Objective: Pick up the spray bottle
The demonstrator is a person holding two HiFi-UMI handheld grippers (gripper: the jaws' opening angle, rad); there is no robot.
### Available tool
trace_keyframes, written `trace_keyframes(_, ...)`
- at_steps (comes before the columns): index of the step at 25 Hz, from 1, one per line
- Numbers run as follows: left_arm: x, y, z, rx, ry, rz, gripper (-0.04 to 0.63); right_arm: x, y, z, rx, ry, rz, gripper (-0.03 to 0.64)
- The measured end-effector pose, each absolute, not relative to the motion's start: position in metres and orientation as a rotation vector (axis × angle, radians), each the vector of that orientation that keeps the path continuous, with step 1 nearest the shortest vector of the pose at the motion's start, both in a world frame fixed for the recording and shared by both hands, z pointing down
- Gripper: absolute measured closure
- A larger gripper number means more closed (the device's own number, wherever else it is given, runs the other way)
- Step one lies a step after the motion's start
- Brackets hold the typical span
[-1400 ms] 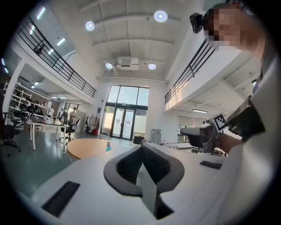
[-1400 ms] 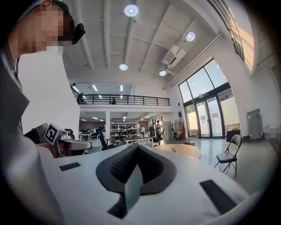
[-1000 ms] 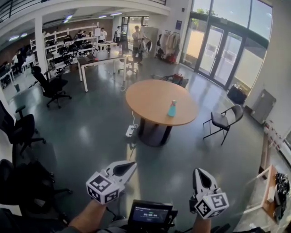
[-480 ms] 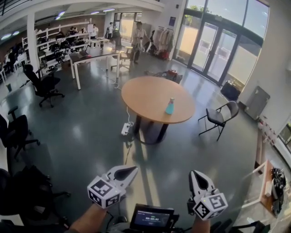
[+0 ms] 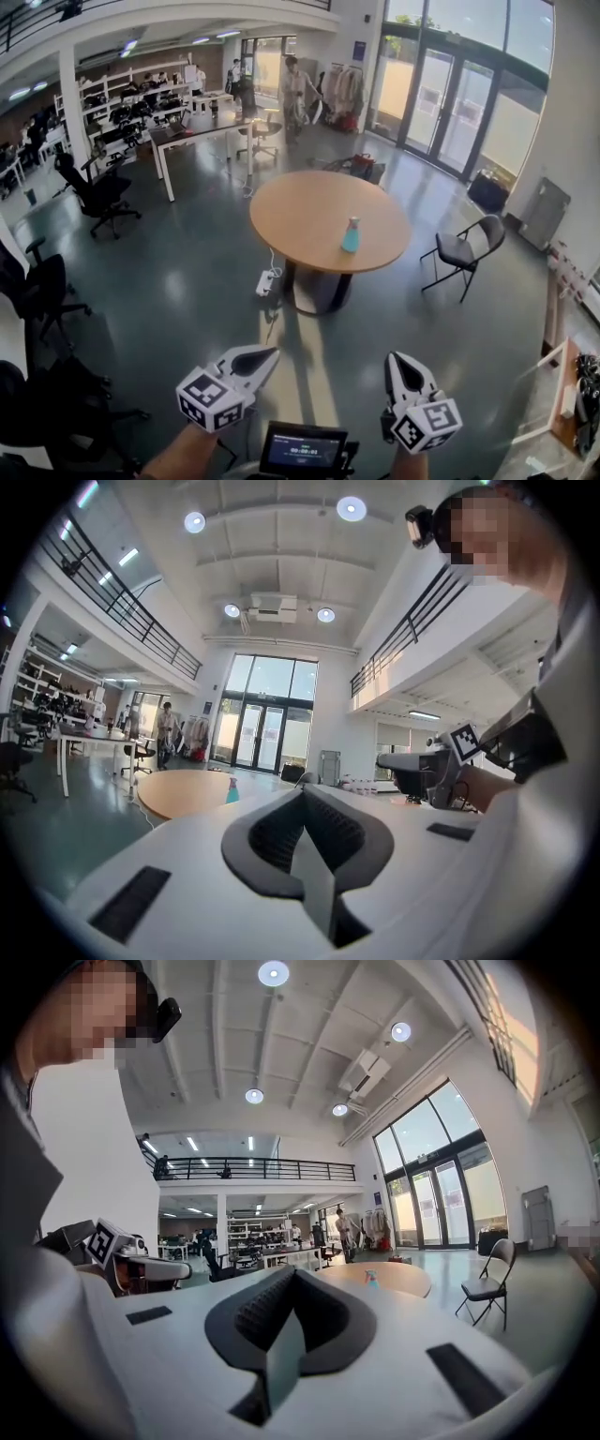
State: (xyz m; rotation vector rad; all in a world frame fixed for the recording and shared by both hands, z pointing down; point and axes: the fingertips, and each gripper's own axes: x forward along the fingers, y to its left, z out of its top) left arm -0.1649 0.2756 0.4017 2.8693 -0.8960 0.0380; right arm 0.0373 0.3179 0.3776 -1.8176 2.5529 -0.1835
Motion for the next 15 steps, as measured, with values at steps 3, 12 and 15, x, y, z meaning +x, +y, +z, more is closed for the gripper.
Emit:
trace_keyframes(3,-0.139,0.259,0.396,2.884,-0.925,0.014,0.595,0.061,0.303,0.373,-1.826,2.558,-0.148,0.612)
trace_keyframes(12,-0.085,0.209,0.396,2.861,-1.02,0.025,0.595,0.116,0.247,0.378,-1.779,2.633,-0.095,0.612)
trace_keyframes(15,-0.073,0.201,0.394,2.855,-1.05,0.034,0.595,0.131,0.236,0.376,-1.811,2.649,-0.042,0.612)
